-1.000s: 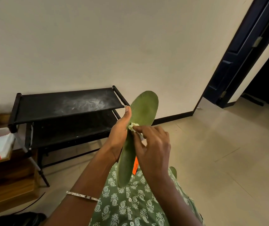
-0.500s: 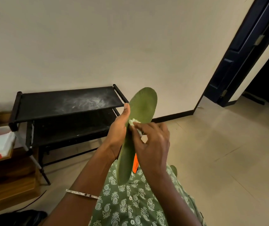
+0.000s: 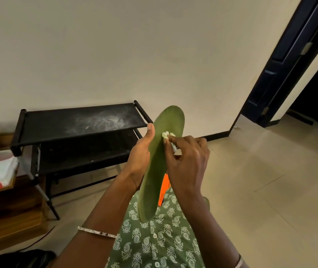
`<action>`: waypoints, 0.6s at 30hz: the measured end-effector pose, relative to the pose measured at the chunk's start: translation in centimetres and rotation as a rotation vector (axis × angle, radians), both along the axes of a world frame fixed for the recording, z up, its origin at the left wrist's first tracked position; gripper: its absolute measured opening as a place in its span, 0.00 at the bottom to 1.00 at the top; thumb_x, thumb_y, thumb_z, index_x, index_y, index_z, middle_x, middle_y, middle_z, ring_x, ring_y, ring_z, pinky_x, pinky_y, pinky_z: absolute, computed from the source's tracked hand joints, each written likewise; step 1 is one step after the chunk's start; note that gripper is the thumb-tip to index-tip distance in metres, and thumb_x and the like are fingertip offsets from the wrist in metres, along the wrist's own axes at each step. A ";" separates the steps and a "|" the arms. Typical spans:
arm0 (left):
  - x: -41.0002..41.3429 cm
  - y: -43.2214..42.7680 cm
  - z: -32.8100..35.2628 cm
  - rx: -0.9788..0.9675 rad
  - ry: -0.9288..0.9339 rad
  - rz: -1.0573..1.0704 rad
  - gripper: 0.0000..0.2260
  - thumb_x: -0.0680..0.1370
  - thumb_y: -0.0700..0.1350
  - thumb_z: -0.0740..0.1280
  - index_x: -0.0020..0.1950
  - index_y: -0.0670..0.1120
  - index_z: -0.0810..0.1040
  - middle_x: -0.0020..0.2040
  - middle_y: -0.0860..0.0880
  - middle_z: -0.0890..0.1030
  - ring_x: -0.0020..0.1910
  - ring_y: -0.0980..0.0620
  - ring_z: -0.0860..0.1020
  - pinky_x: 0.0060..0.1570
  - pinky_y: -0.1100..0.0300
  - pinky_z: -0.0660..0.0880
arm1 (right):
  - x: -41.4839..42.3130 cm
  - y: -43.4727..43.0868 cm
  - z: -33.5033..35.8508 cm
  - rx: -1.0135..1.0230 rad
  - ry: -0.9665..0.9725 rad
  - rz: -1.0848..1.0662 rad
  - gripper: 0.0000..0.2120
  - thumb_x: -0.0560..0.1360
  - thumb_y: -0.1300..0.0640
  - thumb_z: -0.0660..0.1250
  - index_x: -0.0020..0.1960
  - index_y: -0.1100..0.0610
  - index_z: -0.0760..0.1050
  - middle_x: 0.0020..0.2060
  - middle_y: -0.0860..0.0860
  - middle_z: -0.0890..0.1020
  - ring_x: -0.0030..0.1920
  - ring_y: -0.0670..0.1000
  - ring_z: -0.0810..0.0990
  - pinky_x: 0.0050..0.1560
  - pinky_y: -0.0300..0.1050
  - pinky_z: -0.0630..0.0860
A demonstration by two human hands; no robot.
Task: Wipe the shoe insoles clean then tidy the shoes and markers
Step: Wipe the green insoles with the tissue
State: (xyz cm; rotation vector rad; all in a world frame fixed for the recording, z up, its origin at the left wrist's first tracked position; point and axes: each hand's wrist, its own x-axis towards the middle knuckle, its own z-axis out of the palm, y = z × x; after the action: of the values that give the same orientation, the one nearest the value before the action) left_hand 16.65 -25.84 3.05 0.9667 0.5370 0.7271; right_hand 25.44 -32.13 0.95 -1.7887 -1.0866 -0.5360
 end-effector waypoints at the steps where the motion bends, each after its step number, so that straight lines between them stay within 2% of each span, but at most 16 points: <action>1: -0.1 0.0 0.0 0.013 0.021 0.017 0.28 0.82 0.62 0.56 0.61 0.41 0.81 0.55 0.41 0.85 0.56 0.43 0.83 0.59 0.49 0.79 | -0.8 -0.5 -0.4 0.000 -0.021 0.014 0.08 0.77 0.50 0.70 0.52 0.53 0.84 0.41 0.47 0.82 0.46 0.48 0.69 0.47 0.46 0.65; 3: 0.0 0.1 -0.1 0.037 0.062 0.044 0.28 0.81 0.63 0.57 0.60 0.41 0.82 0.55 0.42 0.85 0.57 0.44 0.83 0.63 0.49 0.76 | -2.1 -1.4 -1.0 -0.007 -0.075 0.037 0.08 0.76 0.51 0.70 0.51 0.52 0.84 0.42 0.46 0.82 0.46 0.48 0.70 0.47 0.46 0.66; 8: 0.1 -0.1 0.1 0.006 0.037 0.008 0.29 0.81 0.64 0.57 0.62 0.41 0.81 0.57 0.41 0.84 0.58 0.44 0.82 0.63 0.50 0.76 | -1.1 -1.1 -0.3 -0.005 -0.157 -0.031 0.07 0.75 0.49 0.71 0.49 0.51 0.84 0.42 0.44 0.82 0.46 0.49 0.71 0.47 0.47 0.64; 9: 0.1 -0.1 0.1 0.007 0.026 0.003 0.28 0.81 0.63 0.57 0.61 0.41 0.81 0.55 0.41 0.85 0.56 0.45 0.83 0.59 0.52 0.78 | -0.4 -0.7 0.1 0.003 -0.141 -0.050 0.07 0.75 0.48 0.71 0.48 0.50 0.84 0.42 0.44 0.82 0.46 0.50 0.71 0.47 0.47 0.64; 11: 0.2 -0.3 0.1 0.022 0.018 -0.010 0.26 0.82 0.61 0.55 0.56 0.42 0.83 0.49 0.43 0.86 0.46 0.47 0.85 0.44 0.54 0.82 | 0.7 0.1 0.8 0.012 -0.082 -0.081 0.08 0.75 0.47 0.70 0.48 0.50 0.84 0.41 0.45 0.83 0.47 0.51 0.72 0.48 0.45 0.62; 13: 0.2 -0.4 0.0 0.033 0.017 -0.019 0.27 0.82 0.62 0.54 0.55 0.43 0.83 0.47 0.43 0.86 0.42 0.47 0.85 0.38 0.53 0.82 | 1.1 0.6 0.9 0.005 -0.034 -0.074 0.09 0.76 0.47 0.70 0.49 0.50 0.84 0.42 0.45 0.83 0.48 0.51 0.73 0.48 0.44 0.61; 14: 0.1 -0.4 0.1 0.034 0.015 -0.012 0.27 0.82 0.62 0.54 0.56 0.43 0.83 0.47 0.44 0.86 0.44 0.47 0.85 0.40 0.53 0.82 | 1.1 0.7 0.8 0.001 -0.025 -0.060 0.09 0.76 0.48 0.69 0.49 0.51 0.84 0.42 0.46 0.83 0.48 0.51 0.73 0.48 0.44 0.61; 18: -0.2 -0.1 0.2 0.031 0.038 0.050 0.27 0.81 0.62 0.57 0.61 0.41 0.82 0.54 0.42 0.85 0.57 0.43 0.83 0.59 0.50 0.78 | -0.9 -0.2 -0.2 0.006 -0.047 0.004 0.08 0.77 0.51 0.69 0.50 0.53 0.84 0.43 0.47 0.82 0.47 0.50 0.72 0.47 0.45 0.65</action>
State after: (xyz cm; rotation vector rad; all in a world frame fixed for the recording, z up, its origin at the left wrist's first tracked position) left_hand 16.49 -25.96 3.23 1.0008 0.5859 0.7648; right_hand 24.54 -32.30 0.71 -1.7769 -1.1190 -0.5806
